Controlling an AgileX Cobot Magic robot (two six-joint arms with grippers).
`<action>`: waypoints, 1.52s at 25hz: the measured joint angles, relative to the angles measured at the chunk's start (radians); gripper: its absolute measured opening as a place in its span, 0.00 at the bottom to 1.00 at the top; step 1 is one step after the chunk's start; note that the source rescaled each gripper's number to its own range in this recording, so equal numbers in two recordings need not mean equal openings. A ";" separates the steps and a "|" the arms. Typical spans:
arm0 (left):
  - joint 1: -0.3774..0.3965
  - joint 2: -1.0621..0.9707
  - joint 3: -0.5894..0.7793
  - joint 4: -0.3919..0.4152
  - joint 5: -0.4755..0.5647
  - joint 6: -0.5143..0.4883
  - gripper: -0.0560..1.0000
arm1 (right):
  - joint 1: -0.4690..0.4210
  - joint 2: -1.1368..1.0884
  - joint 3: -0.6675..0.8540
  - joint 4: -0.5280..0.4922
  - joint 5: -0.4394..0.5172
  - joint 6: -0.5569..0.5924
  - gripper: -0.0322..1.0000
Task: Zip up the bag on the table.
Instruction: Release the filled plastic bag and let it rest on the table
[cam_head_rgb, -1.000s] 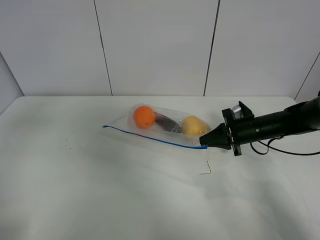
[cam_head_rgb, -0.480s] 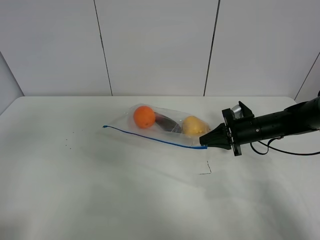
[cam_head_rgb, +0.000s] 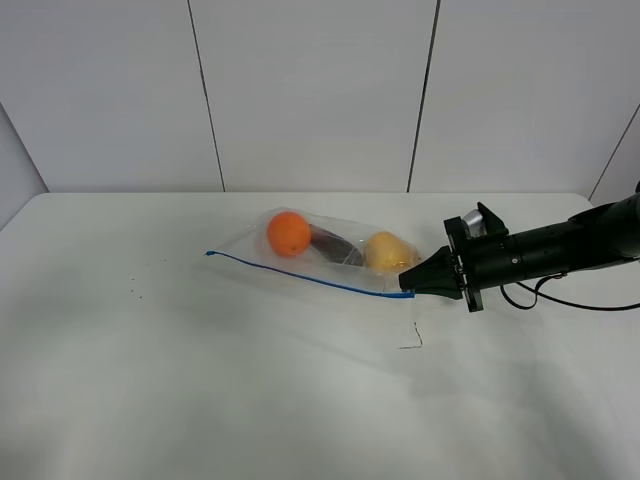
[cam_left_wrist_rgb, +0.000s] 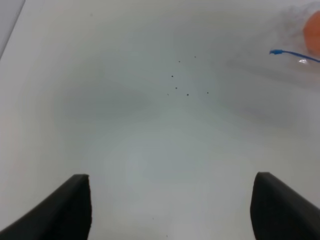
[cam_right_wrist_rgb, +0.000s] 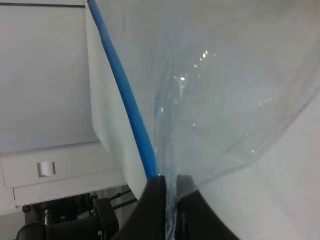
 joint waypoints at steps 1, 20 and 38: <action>0.000 -0.024 0.011 -0.005 0.001 0.004 0.89 | 0.000 0.000 0.000 0.000 0.000 0.000 0.03; 0.000 -0.224 0.108 -0.062 0.060 0.053 0.89 | 0.000 0.000 0.000 0.000 0.000 -0.001 0.03; 0.000 -0.224 0.130 -0.077 0.097 0.053 0.89 | 0.000 0.000 0.000 0.000 0.000 -0.001 0.03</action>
